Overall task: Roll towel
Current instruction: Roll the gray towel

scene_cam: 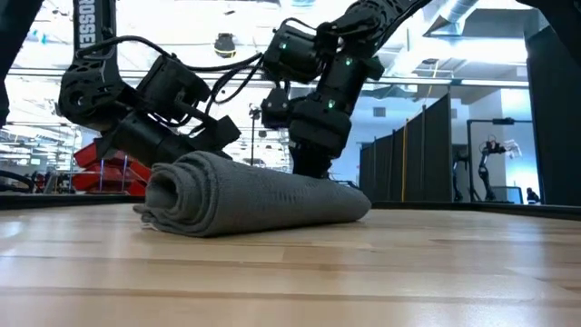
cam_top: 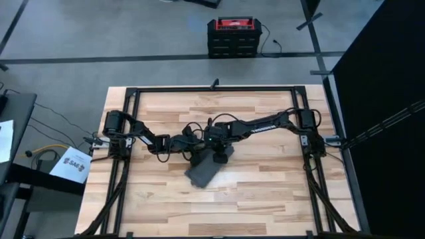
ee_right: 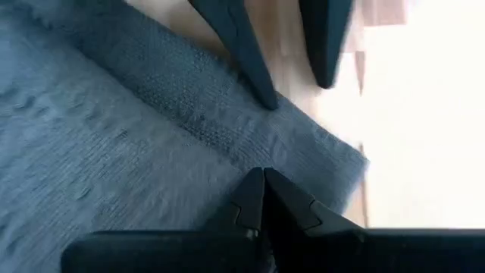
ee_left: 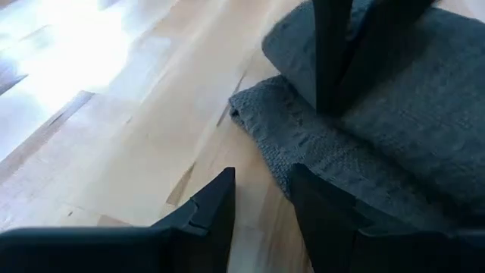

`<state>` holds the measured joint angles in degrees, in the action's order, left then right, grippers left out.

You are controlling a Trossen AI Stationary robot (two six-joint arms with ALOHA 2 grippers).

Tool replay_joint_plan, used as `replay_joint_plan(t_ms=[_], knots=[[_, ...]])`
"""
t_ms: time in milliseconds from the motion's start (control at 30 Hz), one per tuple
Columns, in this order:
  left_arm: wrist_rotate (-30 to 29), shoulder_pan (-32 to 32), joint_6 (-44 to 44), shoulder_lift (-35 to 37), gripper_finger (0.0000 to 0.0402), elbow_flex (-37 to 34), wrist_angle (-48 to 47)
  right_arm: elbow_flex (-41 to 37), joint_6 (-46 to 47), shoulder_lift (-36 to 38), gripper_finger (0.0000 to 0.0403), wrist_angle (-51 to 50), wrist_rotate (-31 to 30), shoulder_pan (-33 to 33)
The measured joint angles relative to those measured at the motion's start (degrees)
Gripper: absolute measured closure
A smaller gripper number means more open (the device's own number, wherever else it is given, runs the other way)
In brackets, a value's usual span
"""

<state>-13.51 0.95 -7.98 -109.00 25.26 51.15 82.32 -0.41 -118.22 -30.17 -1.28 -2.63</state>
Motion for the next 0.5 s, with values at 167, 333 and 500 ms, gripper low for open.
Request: replay_joint_plan(t_ms=[167, 333, 500], knots=[[1.3, -0.5, 4.1, 6.3, 0.0283, 0.1, -5.5, 0.0, -1.0, 1.9, 0.0403, 0.6, -0.1, 0.0], [1.9, 1.9, 9.1, 6.9, 0.0283, 4.1, -8.5, 0.0, -4.1, 1.9, 0.0403, 2.8, -0.2, -0.6], [5.9, 3.7, 11.8, 1.6, 0.0283, 8.5, -8.5, -0.1, -11.6, 1.7, 0.0403, 3.5, -0.5, -1.6]])
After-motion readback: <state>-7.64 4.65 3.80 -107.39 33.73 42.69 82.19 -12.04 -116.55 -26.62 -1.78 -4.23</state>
